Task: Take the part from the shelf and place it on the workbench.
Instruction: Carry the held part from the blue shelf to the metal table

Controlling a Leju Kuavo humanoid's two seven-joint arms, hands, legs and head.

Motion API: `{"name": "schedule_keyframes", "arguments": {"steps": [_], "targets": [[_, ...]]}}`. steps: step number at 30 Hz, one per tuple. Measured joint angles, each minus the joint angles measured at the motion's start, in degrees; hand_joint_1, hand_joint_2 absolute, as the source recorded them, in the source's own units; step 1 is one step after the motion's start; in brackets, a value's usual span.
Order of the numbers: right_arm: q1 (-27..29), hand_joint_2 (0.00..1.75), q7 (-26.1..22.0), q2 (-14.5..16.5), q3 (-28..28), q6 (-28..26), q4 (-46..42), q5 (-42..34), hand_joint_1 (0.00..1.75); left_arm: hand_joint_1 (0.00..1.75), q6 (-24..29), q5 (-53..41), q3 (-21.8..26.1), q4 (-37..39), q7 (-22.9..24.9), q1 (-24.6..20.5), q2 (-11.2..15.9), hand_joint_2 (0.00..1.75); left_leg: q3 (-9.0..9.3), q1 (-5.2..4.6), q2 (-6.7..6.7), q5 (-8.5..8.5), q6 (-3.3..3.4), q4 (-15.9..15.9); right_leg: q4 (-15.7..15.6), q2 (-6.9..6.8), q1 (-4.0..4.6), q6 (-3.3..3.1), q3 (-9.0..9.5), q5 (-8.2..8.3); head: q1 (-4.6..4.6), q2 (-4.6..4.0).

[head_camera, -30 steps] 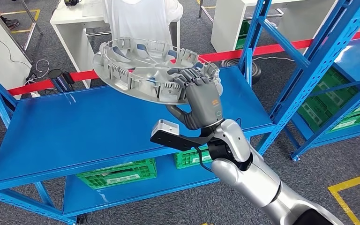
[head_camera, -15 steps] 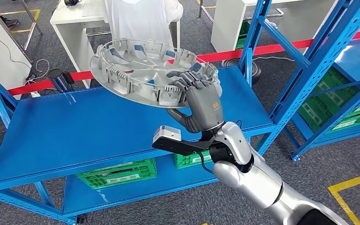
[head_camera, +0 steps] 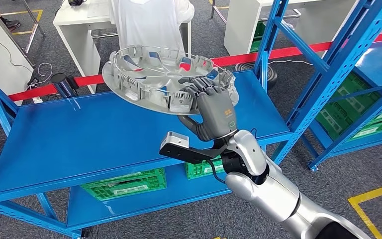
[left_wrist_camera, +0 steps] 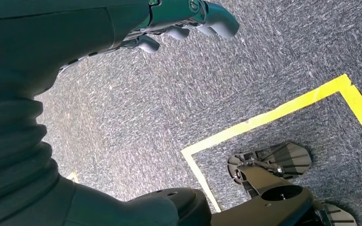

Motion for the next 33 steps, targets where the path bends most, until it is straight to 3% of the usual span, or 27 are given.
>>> {"name": "schedule_keyframes", "arguments": {"steps": [5, 9, 11, 13, 14, 15, 16, 17, 19, 20, 24, 25, 27, 29, 30, 31, 33], "targets": [[0.01, 1.75, 0.69, 0.03, 0.05, 0.6, 0.07, 0.45, 1.75, 0.0, -0.37, 0.03, 0.21, 0.0, 0.14, -0.24, 0.0, 1.75, -0.21, -0.23, -0.01, -0.06, 0.2, 0.25, -0.01, -0.02, -0.2, 0.27, -0.08, 0.16, -0.01, 0.0], [0.01, 1.75, 0.48, 0.13, 0.22, 1.03, 0.28, 0.45, 1.75, 0.0, -0.2, 0.11, 0.61, -0.01, 0.09, -0.5, -0.09, 1.75, -0.09, 0.02, 0.11, 0.96, 1.05, -0.4, 0.44, 0.01, -0.35, 1.0, -0.48, -0.04, 0.05, 0.01], [-0.02, 1.75, 0.4, 0.19, 0.37, 1.04, 0.46, 0.44, 1.75, 0.0, -0.06, 0.32, 0.78, -0.03, 0.03, -0.62, -0.19, 1.75, -0.15, 0.37, 0.26, 1.64, 1.4, -0.92, 4.55, 0.0, -0.36, 1.34, -2.46, -2.82, 0.3, 0.0], [0.03, 1.75, 0.38, 0.31, 0.68, 1.06, 0.7, 0.45, 1.75, 0.0, 0.01, 0.51, 1.04, -0.01, -0.01, -0.57, -0.25, 1.75, -0.68, 0.39, 0.34, 1.85, 1.47, -0.7, 12.41, -0.02, -0.54, 1.7, -6.02, -6.29, 0.48, 0.01], [0.1, 1.75, 0.42, 0.41, 0.84, 1.11, 0.82, 0.49, 1.75, 0.0, 0.02, 0.58, 1.2, 0.01, -0.02, -0.5, -0.27, 1.75, -0.95, 0.42, 0.36, 1.86, 1.43, -0.44, 15.5, -0.02, -0.69, 1.86, -7.46, -6.99, 0.49, 0.01], [0.14, 1.75, 0.5, 0.52, 0.98, 1.27, 0.92, 0.6, 1.75, 0.0, 0.08, 0.63, 1.34, 0.02, -0.03, -0.43, -0.28, 1.75, -1.22, 0.49, 0.36, 1.81, 1.35, -0.11, 16.59, -0.03, -0.84, 2.0, -8.02, -6.52, 0.5, 0.01], [0.16, 1.75, 0.61, 0.68, 1.08, 1.51, 0.98, 0.77, 1.75, 0.0, 0.15, 0.7, 1.46, 0.02, -0.04, -0.38, -0.28, 1.75, -1.48, 0.6, 0.32, 1.72, 1.21, 0.29, 15.31, -0.05, -1.02, 2.11, -7.49, -4.99, 0.5, 0.01], [0.17, 1.75, 0.73, 0.87, 1.13, 1.74, 1.02, 0.96, 1.75, 0.0, 0.24, 0.79, 1.56, 0.02, -0.05, -0.35, -0.3, 1.75, -1.75, 0.73, 0.27, 1.57, 0.98, 0.75, 12.08, -0.09, -1.23, 2.23, -6.01, -2.88, 0.51, 0.01], [0.16, 1.75, 0.79, 1.26, 1.25, 2.03, 1.05, 1.24, 1.75, 0.0, 0.36, 0.98, 1.75, 0.01, -0.1, -0.35, -0.28, 1.75, -2.59, 0.8, 0.13, 1.24, 0.29, 1.73, 5.51, -0.08, -1.3, 2.2, -2.91, -0.48, 0.53, 0.01], [0.16, 1.75, 0.78, 1.47, 1.3, 2.04, 1.07, 1.28, 1.75, 0.0, 0.39, 1.06, 1.86, 0.0, -0.11, -0.36, -0.26, 1.75, -3.02, 0.74, 0.07, 1.19, -0.08, 2.15, 3.72, -0.04, -1.23, 1.94, -2.22, -0.22, 0.54, 0.01], [0.11, 1.75, 0.81, 2.09, 1.38, 2.08, 1.09, 1.54, 1.75, 0.0, 0.45, 1.14, 2.16, 0.01, -0.13, -0.21, -0.25, 1.75, -4.08, 0.75, -0.05, 1.38, -1.54, 2.66, 2.82, 0.04, -1.03, -0.05, -2.98, 0.04, 0.48, 0.01], [0.09, 1.75, 0.85, 2.28, 1.38, 2.11, 1.09, 1.66, 1.75, 0.0, 0.47, 1.14, 2.21, 0.02, -0.13, -0.16, -0.25, 1.75, -4.57, 0.85, -0.01, 0.43, -1.84, 3.59, 2.62, -0.02, -1.04, -0.59, -3.22, 0.38, 0.47, 0.01], [0.06, 1.75, 0.92, 2.68, 1.39, 2.32, 1.09, 1.97, 1.75, 0.0, 0.5, 1.14, 2.31, 0.02, -0.1, -0.13, -0.26, 1.75, -6.61, 0.95, 0.07, -3.45, -2.28, 8.66, 2.37, -0.13, -1.05, -1.43, -3.92, 1.13, 0.38, 0.0], [0.03, 1.75, 0.92, 3.08, 1.41, 2.69, 1.09, 2.25, 1.75, 0.0, 0.49, 1.12, 2.35, 0.02, -0.06, -0.13, -0.29, 1.75, -8.99, 0.95, 0.09, -7.24, -2.5, 15.6, 2.39, -0.15, -0.84, -1.75, -4.95, 1.91, 0.37, 0.0], [0.02, 1.75, 0.95, 3.24, 1.42, 2.88, 1.09, 2.32, 1.75, 0.0, 0.48, 1.05, 2.36, 0.02, -0.04, -0.14, -0.31, 1.75, -9.29, 0.95, 0.09, -7.7, -2.48, 17.42, 2.4, -0.16, -0.69, -1.8, -5.49, 2.35, 0.37, 0.0], [0.01, 1.75, 1.02, 3.38, 1.43, 3.05, 1.09, 2.39, 1.75, 0.0, 0.46, 0.93, 2.36, 0.01, -0.04, -0.15, -0.32, 1.75, -8.57, 0.93, 0.09, -6.96, -2.35, 17.17, 2.42, -0.16, -0.55, -1.8, -6.03, 2.81, 0.37, 0.0], [0.0, 1.75, 1.36, 3.6, 1.41, 3.39, 1.09, 2.63, 1.75, 0.0, 0.4, 0.6, 2.36, -0.02, -0.03, -0.25, -0.33, 1.75, -4.24, 0.82, 0.09, -3.8, -1.72, 11.07, 2.44, -0.14, -0.33, -1.67, -7.0, 3.81, 0.37, 0.0]]}}
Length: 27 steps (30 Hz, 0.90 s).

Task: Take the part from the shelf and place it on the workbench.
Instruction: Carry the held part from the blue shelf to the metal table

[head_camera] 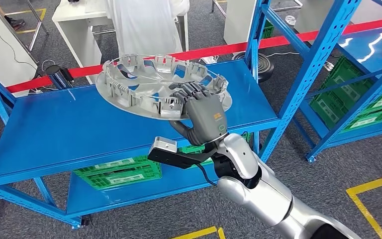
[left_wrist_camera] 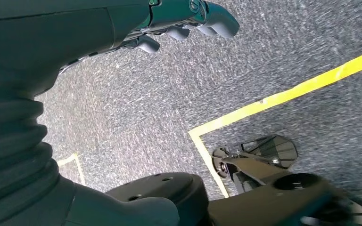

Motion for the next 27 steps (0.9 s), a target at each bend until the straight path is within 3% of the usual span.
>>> {"name": "schedule_keyframes", "arguments": {"steps": [1, 3, 6, 7, 8, 10, 11, 12, 13, 14, 15, 16, 18, 19, 21, 22, 23, 26, 27], "targets": [[0.0, 1.75, 0.21, 0.1, -0.04, 0.18, 0.0, 0.2, 1.75, 0.0, -0.03, -0.19, 0.0, -0.03, 0.0, -0.1, 0.01, 1.75, 2.63, -0.17, 0.01, 0.83, 0.32, -4.14, 0.02, 0.01, 0.11, 0.18, -0.41, 0.48, 0.01, 0.0], [0.02, 1.75, 0.5, 0.27, -0.12, 0.48, 0.0, 0.58, 1.75, 0.0, -0.07, -0.43, 0.0, -0.09, 0.0, -0.32, -0.01, 1.75, 5.3, -0.61, -0.04, 1.43, 0.71, -9.13, -0.16, -0.05, 0.05, 0.78, -0.82, 1.51, 0.03, 0.0], [0.13, 1.75, 0.54, 0.42, -0.17, 0.57, 0.01, 0.76, 1.75, 0.0, -0.13, -0.52, 0.0, -0.08, 0.01, -0.42, -0.11, 1.75, 4.35, -0.96, 0.04, 2.78, 1.65, -10.16, -1.0, -0.04, -0.33, 2.03, -1.08, 2.98, -0.13, 0.0], [0.18, 1.75, 0.55, 0.44, -0.18, 0.56, 0.01, 0.78, 1.75, 0.0, -0.15, -0.52, 0.0, -0.07, 0.03, -0.41, -0.14, 1.75, 3.94, -0.87, 0.14, 3.57, 2.13, -10.39, -0.67, 0.01, -0.4, 2.39, -1.4, 2.17, -0.1, 0.0], [0.21, 1.75, 0.57, 0.44, -0.2, 0.56, 0.02, 0.84, 1.75, 0.0, -0.16, -0.53, 0.0, -0.06, 0.04, -0.41, -0.15, 1.75, 3.41, -0.72, 0.27, 4.41, 2.52, -10.63, 0.68, 0.06, -0.42, 2.72, -1.95, 0.22, -0.07, 0.0], [0.29, 1.75, 0.73, 0.44, -0.22, 0.59, 0.03, 1.09, 1.75, 0.0, -0.28, -0.61, 0.0, -0.06, -0.01, -0.43, -0.14, 1.75, 1.93, -0.59, 0.41, 5.89, 2.95, -10.69, 6.86, 0.07, -0.55, 3.26, -3.63, -5.85, 0.04, 0.0], [0.4, 1.75, 0.91, 0.44, -0.25, 0.6, 0.03, 1.3, 1.75, 0.0, -0.4, -0.78, 0.0, -0.07, -0.06, -0.44, -0.17, 1.75, 1.0, -0.59, 0.46, 6.55, 2.99, -10.59, 10.68, 0.06, -0.58, 3.48, -4.36, -8.07, 0.05, 0.0], [0.59, 1.75, 1.1, 0.43, -0.31, 0.61, 0.03, 1.52, 1.75, 0.0, -0.54, -0.99, 0.0, -0.06, -0.09, -0.45, -0.22, 1.75, 0.01, -0.58, 0.5, 7.2, 2.97, -10.44, 13.72, 0.06, -0.6, 3.64, -4.57, -8.95, 0.07, 0.0], [0.79, 1.75, 1.27, 0.4, -0.42, 0.6, 0.03, 1.72, 1.75, 0.0, -0.69, -1.26, 0.0, -0.06, -0.07, -0.46, -0.27, 1.75, -1.0, -0.56, 0.53, 7.79, 2.91, -10.21, 15.11, 0.06, -0.6, 3.73, -3.98, -8.51, 0.07, 0.0], [0.99, 1.75, 1.36, 0.35, -0.57, 0.58, 0.02, 1.87, 1.75, 0.0, -0.84, -1.52, 0.0, -0.06, 0.01, -0.49, -0.32, 1.75, -1.99, -0.51, 0.56, 8.31, 2.78, -9.9, 14.46, 0.05, -0.6, 3.77, -2.36, -7.22, 0.07, 0.0], [1.16, 1.75, 1.39, 0.29, -0.75, 0.56, 0.01, 1.98, 1.75, 0.0, -0.95, -1.72, 0.0, -0.06, 0.12, -0.54, -0.36, 1.75, -2.9, -0.45, 0.58, 8.74, 2.6, -9.52, 11.84, 0.02, -0.61, 3.78, 0.25, -5.91, 0.08, 0.0], [1.3, 1.75, 1.39, 0.24, -0.98, 0.55, -0.05, 2.08, 1.75, 0.0, -1.06, -1.91, 0.0, -0.08, 0.26, -0.59, -0.4, 1.75, -3.71, -0.46, 0.57, 9.08, 2.34, -9.1, 7.9, -0.01, -0.56, 3.7, 3.36, -5.72, 0.08, 0.0], [1.9, 1.75, 1.39, 0.18, -1.56, 0.42, -0.33, 2.43, 1.75, 0.0, -1.15, -2.27, -0.01, -0.11, 0.47, -0.75, -0.51, 1.75, -4.65, -0.51, 0.53, 9.69, 1.68, -8.43, 1.36, 0.06, -0.29, 2.95, 7.92, -6.88, 0.11, 0.01], [2.31, 1.75, 1.42, 0.15, -1.86, 0.35, -0.48, 2.68, 1.75, 0.0, -1.17, -2.43, -0.01, -0.13, 0.54, -0.82, -0.55, 1.75, -4.84, -0.52, 0.51, 10.05, 1.3, -8.34, -0.17, 0.12, -0.12, 2.44, 8.73, -7.6, 0.15, 0.01], [3.08, 1.75, 1.49, 0.06, -2.35, 0.22, -0.68, 3.22, 1.75, 0.0, -1.19, -2.63, -0.02, -0.13, 0.62, -0.88, -0.6, 1.75, -4.98, -0.41, 0.48, 10.62, 0.54, -8.37, -0.65, 0.12, -0.07, 1.39, 8.4, -7.01, 0.26, 0.02], [3.33, 1.75, 1.53, 0.04, -2.53, 0.19, -0.77, 3.5, 1.75, 0.0, -1.19, -2.73, -0.02, -0.13, 0.67, -0.89, -0.61, 1.75, -5.29, -0.32, 0.45, 10.15, 0.2, -8.04, -0.7, 0.07, -0.12, 0.92, 8.05, -6.47, 0.22, 0.01], [3.59, 1.75, 1.55, 0.03, -2.75, 0.14, -0.92, 3.76, 1.75, 0.0, -1.19, -2.83, -0.02, -0.13, 0.69, -0.89, -0.62, 1.75, -5.88, -0.24, 0.42, 8.48, -0.14, -6.74, -0.81, 0.02, -0.22, 0.48, 7.56, -5.84, 0.16, 0.0], [4.3, 1.75, 1.63, 0.03, -3.2, -0.05, -1.28, 4.3, 1.75, 0.0, -1.21, -3.01, -0.03, -0.13, 0.71, -0.99, -0.63, 1.75, -8.41, -0.02, 0.4, 0.64, -0.95, 2.56, -0.84, -0.04, -0.25, -0.08, 5.49, -3.99, 0.0, 0.0], [4.48, 1.75, 1.64, 0.03, -3.23, -0.11, -1.3, 4.37, 1.75, 0.0, -1.23, -3.03, -0.03, -0.13, 0.71, -1.04, -0.63, 1.75, -8.72, 0.01, 0.4, -0.42, -1.1, 5.5, -0.82, -0.03, -0.22, -0.06, 4.71, -3.36, 0.01, 0.0]]}}
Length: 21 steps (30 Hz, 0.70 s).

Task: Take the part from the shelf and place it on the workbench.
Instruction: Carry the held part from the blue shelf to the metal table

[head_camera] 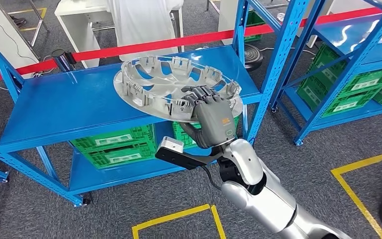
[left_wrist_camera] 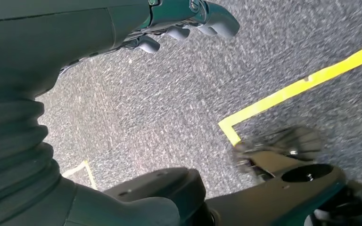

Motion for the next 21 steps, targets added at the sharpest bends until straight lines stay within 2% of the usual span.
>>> {"name": "schedule_keyframes", "arguments": {"steps": [1, 2, 3, 4, 5, 6, 7, 9, 10, 11, 12, 14, 15, 16, 17, 18, 19, 20, 21], "targets": [[0.14, 1.75, 0.0, 0.0, -0.02, -0.02, -0.01, 0.03, 1.75, 0.0, -0.03, -0.02, -0.01, 0.0, 0.0, -0.04, 0.0, 1.75, 0.25, 0.01, 0.0, 0.1, -0.07, 1.66, 0.03, 0.0, 0.02, 0.06, -0.77, 0.6, -0.01, 0.0], [0.23, 1.75, -0.01, 0.0, -0.06, 0.04, -0.04, 0.04, 1.75, 0.0, -0.06, -0.03, -0.01, -0.01, -0.01, -0.12, 0.0, 1.75, 1.5, 0.02, 0.0, 1.31, -0.04, 1.36, 0.06, 0.01, 0.03, 0.18, -1.58, 1.22, 0.0, 0.0], [0.27, 1.75, -0.01, 0.0, -0.09, 0.2, -0.1, 0.03, 1.75, 0.0, -0.08, -0.03, -0.01, -0.03, -0.02, -0.23, 0.0, 1.75, 3.79, 0.02, -0.01, 2.85, 0.08, -0.96, 0.09, 0.01, 0.03, 0.35, -2.35, 1.87, 0.0, 0.0], [0.24, 1.75, -0.02, 0.0, -0.13, 0.39, -0.18, -0.02, 1.75, 0.0, -0.1, -0.03, -0.01, -0.09, -0.03, -0.38, 0.0, 1.75, 6.79, 0.01, -0.03, 3.67, 0.3, -4.7, 0.14, 0.01, 0.04, 0.57, -2.98, 2.46, 0.0, 0.01], [0.16, 1.75, -0.04, 0.0, -0.18, 0.58, -0.26, -0.09, 1.75, 0.0, -0.1, -0.03, -0.01, -0.17, -0.08, -0.55, 0.01, 1.75, 10.0, -0.12, -0.09, 3.77, 0.63, -9.17, 0.18, -0.02, 0.07, 0.86, -3.53, 3.05, 0.04, 0.01], [0.06, 1.75, -0.09, 0.0, -0.2, 0.72, -0.32, -0.2, 1.75, 0.0, -0.09, -0.03, 0.0, -0.25, -0.11, -0.69, 0.01, 1.75, 12.15, -0.28, -0.17, 3.42, 1.02, -12.57, 0.12, -0.07, 0.07, 1.18, -3.83, 3.64, 0.07, 0.01], [-0.07, 1.75, -0.21, 0.0, -0.22, 0.78, -0.34, -0.33, 1.75, 0.0, -0.06, -0.01, 0.0, -0.31, -0.15, -0.79, 0.02, 1.75, 13.24, -0.49, -0.26, 2.92, 1.47, -14.71, -0.02, -0.14, 0.01, 1.55, -4.01, 4.25, 0.04, 0.02], [-0.24, 1.75, -0.43, 0.0, -0.2, 0.81, -0.31, -0.57, 1.75, 0.0, 0.01, 0.07, 0.0, -0.32, -0.16, -0.76, 0.01, 1.75, 12.78, -0.76, -0.28, 3.6, 2.48, -15.71, -0.57, -0.18, -0.2, 2.34, -4.29, 5.53, -0.07, 0.01], [-0.29, 1.75, -0.5, 0.0, -0.19, 0.8, -0.26, -0.63, 1.75, 0.0, 0.05, 0.14, 0.0, -0.31, -0.14, -0.71, 0.02, 1.75, 12.34, -0.75, -0.17, 4.32, 3.01, -15.92, -0.52, -0.13, -0.28, 2.7, -4.64, 5.35, -0.14, 0.01], [-0.34, 1.75, -0.51, 0.0, -0.17, 0.8, -0.2, -0.64, 1.75, 0.0, 0.09, 0.22, 0.01, -0.3, -0.13, -0.65, 0.03, 1.75, 11.73, -0.67, -0.04, 5.15, 3.52, -16.11, 0.28, -0.07, -0.31, 2.99, -5.18, 4.04, -0.09, 0.0], [-0.41, 1.75, -0.52, 0.01, -0.16, 0.8, -0.11, -0.66, 1.75, 0.0, 0.12, 0.33, 0.01, -0.29, -0.13, -0.6, 0.03, 1.75, 10.95, -0.55, 0.07, 6.03, 3.94, -16.27, 2.18, -0.02, -0.31, 3.24, -5.92, 1.67, -0.04, 0.0], [-0.54, 1.75, -0.52, 0.03, -0.12, 0.82, 0.13, -0.7, 1.75, 0.0, 0.15, 0.5, 0.01, -0.31, -0.16, -0.59, 0.02, 1.75, 9.03, -0.61, 0.1, 7.59, 4.39, -16.14, 9.23, 0.01, -0.34, 3.61, -7.56, -4.4, 0.11, 0.0], [-0.57, 1.75, -0.51, 0.05, -0.08, 0.84, 0.29, -0.73, 1.75, 0.0, 0.15, 0.55, 0.01, -0.31, -0.17, -0.57, -0.01, 1.75, 7.99, -0.66, 0.1, 8.33, 4.45, -16.01, 12.96, 0.01, -0.34, 3.72, -8.07, -6.12, 0.14, 0.0], [-0.58, 1.75, -0.52, 0.08, -0.05, 0.86, 0.47, -0.73, 1.75, 0.0, 0.15, 0.57, 0.01, -0.31, -0.17, -0.55, -0.02, 1.75, 6.91, -0.71, 0.11, 9.05, 4.45, -15.81, 15.55, 0.02, -0.32, 3.77, -7.97, -6.39, 0.13, 0.0], [-0.6, 1.75, -0.55, 0.1, -0.02, 0.89, 0.62, -0.74, 1.75, 0.0, 0.15, 0.58, 0.01, -0.31, -0.17, -0.53, -0.02, 1.75, 5.82, -0.73, 0.11, 9.71, 4.39, -15.56, 16.32, 0.02, -0.3, 3.74, -7.04, -5.43, 0.14, 0.0], [-0.66, 1.75, -0.62, 0.14, 0.0, 0.91, 0.71, -0.74, 1.75, 0.0, 0.15, 0.58, 0.01, -0.31, -0.17, -0.52, -0.03, 1.75, 4.76, -0.73, 0.11, 10.31, 4.29, -15.25, 14.87, 0.01, -0.29, 3.65, -5.06, -3.88, 0.14, 0.01], [-0.82, 1.75, -0.72, 0.2, 0.01, 0.93, 0.76, -0.78, 1.75, 0.0, 0.15, 0.58, 0.01, -0.31, -0.17, -0.52, -0.05, 1.75, 3.8, -0.73, 0.11, 10.87, 4.14, -14.86, 11.59, 0.0, -0.26, 3.47, -2.11, -2.89, 0.14, 0.01], [-1.06, 1.75, -0.86, 0.31, 0.04, 0.97, 0.77, -0.86, 1.75, 0.0, 0.15, 0.58, 0.01, -0.31, -0.18, -0.52, -0.08, 1.75, 2.97, -0.79, 0.09, 11.38, 3.92, -14.47, 7.13, 0.0, -0.13, 3.23, 1.23, -3.15, 0.15, 0.01], [-1.33, 1.75, -1.0, 0.42, 0.08, 1.0, 0.78, -0.96, 1.75, 0.0, 0.16, 0.58, 0.01, -0.31, -0.19, -0.5, -0.11, 1.75, 2.43, -0.82, 0.08, 11.89, 3.62, -14.25, 3.4, 0.0, 0.04, 2.93, 3.83, -3.9, 0.13, 0.01]]}}
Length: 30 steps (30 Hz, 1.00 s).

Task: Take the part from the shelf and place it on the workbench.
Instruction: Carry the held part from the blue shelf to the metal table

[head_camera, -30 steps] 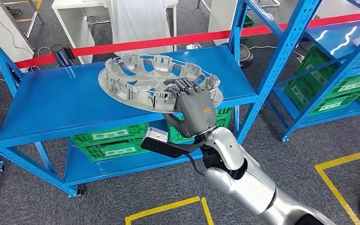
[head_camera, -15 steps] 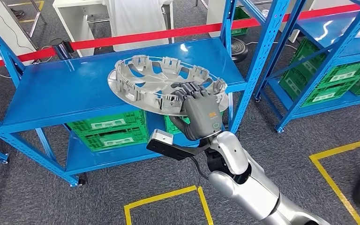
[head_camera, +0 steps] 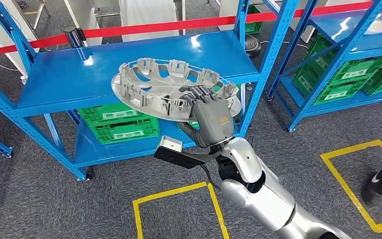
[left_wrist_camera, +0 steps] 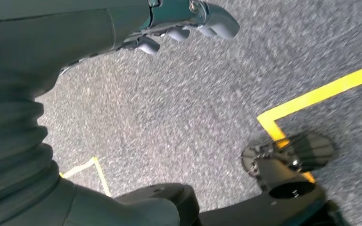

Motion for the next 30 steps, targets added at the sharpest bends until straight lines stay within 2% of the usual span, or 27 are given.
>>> {"name": "schedule_keyframes", "arguments": {"steps": [1, 2, 4, 5, 6, 8, 9, 10, 11, 12, 13, 15, 16, 17, 20, 21, 22, 23, 24, 25, 26, 27, 28, 29, 30], "targets": [[-0.26, 1.75, -0.14, 0.1, 0.04, 0.03, 0.03, -0.1, 1.75, 0.0, 0.01, 0.01, 0.0, 0.0, -0.01, 0.01, -0.02, 1.75, -0.28, 0.0, -0.01, 0.52, -0.35, 0.08, -2.69, 0.03, 0.19, -0.33, 1.6, -0.98, 0.06, -0.01], [-0.45, 1.75, -0.25, 0.18, 0.08, 0.07, 0.08, -0.18, 1.75, 0.0, 0.02, 0.01, 0.0, 0.0, -0.01, 0.03, -0.04, 1.75, -0.41, 0.02, -0.03, 1.08, -0.73, -0.06, -4.0, 0.06, 0.41, -0.69, 2.06, -1.49, 0.11, -0.01], [-0.71, 1.75, -0.38, 0.25, 0.14, 0.09, 0.23, -0.23, 1.75, 0.0, 0.03, 0.0, 0.01, 0.03, 0.0, 0.13, -0.03, 1.75, -0.66, 0.12, -0.14, 1.84, -1.46, -0.43, -4.33, -0.03, 0.33, -1.51, 1.24, -0.4, 0.23, 0.01], [-0.88, 1.75, -0.4, 0.34, 0.17, 0.1, 0.31, -0.25, 1.75, 0.0, 0.04, -0.01, 0.02, 0.05, 0.02, 0.21, -0.02, 1.75, -1.09, 0.17, -0.21, 0.77, -1.79, 0.13, -4.48, -0.12, 0.19, -2.0, 0.64, 0.4, 0.13, 0.01], [-1.04, 1.75, -0.41, 0.45, 0.19, 0.11, 0.37, -0.25, 1.75, 0.0, 0.04, -0.01, 0.02, 0.07, 0.04, 0.28, 0.0, 1.75, -1.76, 0.25, -0.28, -1.42, -2.11, 1.63, -4.65, -0.2, 0.0, -2.38, -0.07, 1.27, 0.01, 0.01], [-1.25, 1.75, -0.36, 0.66, 0.2, 0.14, 0.46, -0.27, 1.75, 0.0, 0.04, -0.01, 0.02, 0.07, 0.05, 0.32, 0.01, 1.75, -3.28, 0.54, -0.3, -7.72, -2.7, 7.86, -4.67, -0.25, -0.09, -2.75, -1.73, 2.87, -0.24, 0.0], [-1.25, 1.75, -0.34, 0.7, 0.21, 0.16, 0.56, -0.27, 1.75, 0.0, 0.04, -0.01, 0.02, 0.07, 0.04, 0.32, 0.0, 1.75, -3.79, 0.66, -0.3, -9.68, -2.95, 11.56, -4.63, -0.27, -0.08, -2.69, -2.6, 3.63, -0.28, -0.01], [-1.24, 1.75, -0.33, 0.72, 0.22, 0.18, 0.67, -0.28, 1.75, 0.0, 0.04, -0.01, 0.02, 0.07, 0.03, 0.31, -0.01, 1.75, -3.8, 0.74, -0.29, -10.25, -3.13, 14.47, -4.57, -0.28, -0.07, -2.6, -3.51, 4.39, -0.28, -0.01], [-1.23, 1.75, -0.32, 0.73, 0.23, 0.21, 0.79, -0.28, 1.75, 0.0, 0.04, -0.01, 0.02, 0.07, 0.03, 0.3, -0.01, 1.75, -3.12, 0.82, -0.29, -9.51, -3.23, 15.82, -4.49, -0.3, -0.07, -2.47, -4.49, 5.12, -0.28, 0.0], [-1.23, 1.75, -0.33, 0.73, 0.24, 0.24, 0.9, -0.29, 1.75, 0.0, 0.04, -0.01, 0.02, 0.06, 0.03, 0.29, -0.01, 1.75, -1.55, 0.9, -0.29, -8.05, -3.25, 15.33, -4.39, -0.31, -0.08, -2.3, -5.46, 5.85, -0.28, 0.0], [-1.23, 1.75, -0.33, 0.74, 0.25, 0.27, 0.95, -0.29, 1.75, 0.0, 0.04, -0.01, 0.02, 0.03, 0.03, 0.25, 0.0, 1.75, 1.13, 0.97, -0.3, -6.79, -3.19, 12.66, -4.27, -0.3, -0.08, -2.1, -6.32, 6.52, -0.28, 0.01], [-1.27, 1.75, -0.32, 0.74, 0.22, 0.32, 0.98, -0.3, 1.75, 0.0, 0.04, -0.08, 0.02, -0.08, 0.01, 0.05, -0.01, 1.75, 7.57, 0.89, -0.45, -7.38, -2.78, 4.41, -3.99, -0.31, 0.0, -1.55, -7.57, 7.66, -0.22, 0.0], [-1.29, 1.75, -0.32, 0.74, 0.21, 0.34, 0.99, -0.31, 1.75, 0.0, 0.03, -0.18, 0.02, -0.13, 0.0, -0.05, -0.02, 1.75, 9.67, 0.76, -0.55, -8.24, -2.42, 1.07, -3.99, -0.34, 0.02, -1.2, -7.86, 8.26, -0.15, 0.0], [-1.32, 1.75, -0.34, 0.74, 0.2, 0.34, 1.02, -0.33, 1.75, 0.0, 0.01, -0.3, 0.01, -0.16, 0.0, -0.13, -0.02, 1.75, 10.54, 0.51, -0.65, -8.9, -1.95, -0.82, -4.14, -0.37, -0.02, -0.82, -8.01, 8.89, -0.11, -0.01], [-1.27, 1.75, -0.44, 0.72, 0.2, 0.32, 1.14, -0.44, 1.75, 0.0, -0.04, -0.57, 0.01, -0.15, 0.07, -0.1, -0.02, 1.75, 9.68, 0.11, -0.56, -7.82, -0.56, -1.45, -4.7, -0.34, -0.4, 0.16, -8.3, 10.14, -0.15, 0.01], [-1.25, 1.75, -0.44, 0.68, 0.19, 0.3, 1.2, -0.55, 1.75, 0.0, -0.05, -0.62, 0.02, -0.13, 0.13, -0.07, -0.01, 1.75, 9.28, 0.15, -0.42, -7.25, -0.1, -1.55, -4.18, -0.28, -0.49, 0.39, -8.71, 9.2, -0.13, 0.01], [-1.25, 1.75, -0.45, 0.65, 0.16, 0.27, 1.25, -0.67, 1.75, 0.0, -0.08, -0.67, 0.02, -0.1, 0.17, -0.04, 0.0, 1.75, 8.69, 0.22, -0.28, -6.56, 0.32, -1.63, -2.74, -0.23, -0.54, 0.57, -9.34, 7.18, -0.13, 0.01], [-1.26, 1.75, -0.46, 0.61, 0.14, 0.24, 1.29, -0.85, 1.75, 0.0, -0.1, -0.74, 0.02, -0.08, 0.2, -0.03, 0.0, 1.75, 7.91, 0.26, -0.15, -5.76, 0.7, -1.65, -0.21, -0.18, -0.56, 0.72, -10.19, 4.23, -0.1, 0.01], [-1.27, 1.75, -0.47, 0.58, 0.13, 0.21, 1.31, -1.09, 1.75, 0.0, -0.12, -0.85, 0.02, -0.08, 0.22, -0.05, 0.0, 1.75, 7.01, 0.2, -0.14, -4.97, 0.93, -1.61, 3.35, -0.17, -0.51, 0.82, -11.13, 0.94, -0.05, 0.01], [-1.28, 1.75, -0.48, 0.55, 0.11, 0.2, 1.35, -1.28, 1.75, 0.0, -0.14, -0.95, 0.02, -0.08, 0.22, -0.06, -0.02, 1.75, 5.98, 0.13, -0.12, -4.17, 1.04, -1.55, 7.29, -0.16, -0.45, 0.88, -11.89, -1.56, -0.05, 0.0], [-1.27, 1.75, -0.48, 0.5, 0.11, 0.19, 1.42, -1.5, 1.75, 0.0, -0.15, -1.04, 0.02, -0.08, 0.26, -0.07, -0.03, 1.75, 4.89, 0.04, -0.12, -3.38, 1.09, -1.44, 10.61, -0.15, -0.38, 0.86, -12.2, -2.69, -0.05, 0.0], [-1.26, 1.75, -0.48, 0.42, 0.11, 0.18, 1.51, -1.69, 1.75, 0.0, -0.17, -1.13, 0.02, -0.08, 0.32, -0.07, -0.04, 1.75, 3.81, -0.04, -0.11, -2.65, 1.09, -1.3, 12.52, -0.14, -0.31, 0.77, -11.77, -2.45, -0.05, -0.01], [-1.26, 1.75, -0.48, 0.32, 0.1, 0.16, 1.6, -1.85, 1.75, 0.0, -0.18, -1.16, 0.02, -0.08, 0.39, -0.07, -0.04, 1.75, 2.74, -0.09, -0.09, -1.97, 1.03, -1.1, 12.43, -0.14, -0.22, 0.59, -10.34, -1.18, -0.05, -0.01], [-1.28, 1.75, -0.48, 0.24, 0.08, 0.14, 1.67, -1.95, 1.75, 0.0, -0.18, -1.19, 0.02, -0.08, 0.45, -0.08, -0.05, 1.75, 1.74, -0.12, -0.09, -1.34, 0.95, -0.86, 10.27, -0.14, -0.08, 0.32, -7.83, 0.27, -0.04, -0.01], [-1.35, 1.75, -0.48, 0.18, 0.07, 0.11, 1.7, -2.01, 1.75, 0.0, -0.19, -1.2, 0.02, -0.09, 0.5, -0.09, -0.09, 1.75, 0.9, -0.13, -0.08, -0.78, 0.81, -0.58, 6.48, -0.15, 0.11, -0.05, -4.51, 0.75, -0.04, 0.0]]}}
